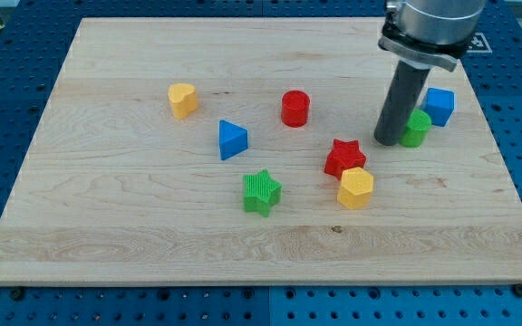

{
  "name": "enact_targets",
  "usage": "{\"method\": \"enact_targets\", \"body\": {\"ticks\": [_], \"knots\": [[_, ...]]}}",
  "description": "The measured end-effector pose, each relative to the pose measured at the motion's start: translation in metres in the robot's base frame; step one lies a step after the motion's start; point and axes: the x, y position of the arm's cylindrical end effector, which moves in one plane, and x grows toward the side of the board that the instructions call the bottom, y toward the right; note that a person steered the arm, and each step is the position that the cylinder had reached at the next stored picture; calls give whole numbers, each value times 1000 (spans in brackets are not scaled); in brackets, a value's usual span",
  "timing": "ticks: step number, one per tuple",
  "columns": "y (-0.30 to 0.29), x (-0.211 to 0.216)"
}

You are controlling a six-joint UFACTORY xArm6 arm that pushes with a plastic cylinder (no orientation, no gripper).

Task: Slide the red star to the left side of the yellow hexagon

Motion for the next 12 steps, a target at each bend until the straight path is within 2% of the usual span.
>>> {"method": "enact_targets", "body": {"ticks": [2, 3, 5, 7, 9, 11, 12], "knots": [[13, 2], [-34, 24], [-56, 23], [-134, 23], [-170, 30], [-177, 41], [-155, 41]]}}
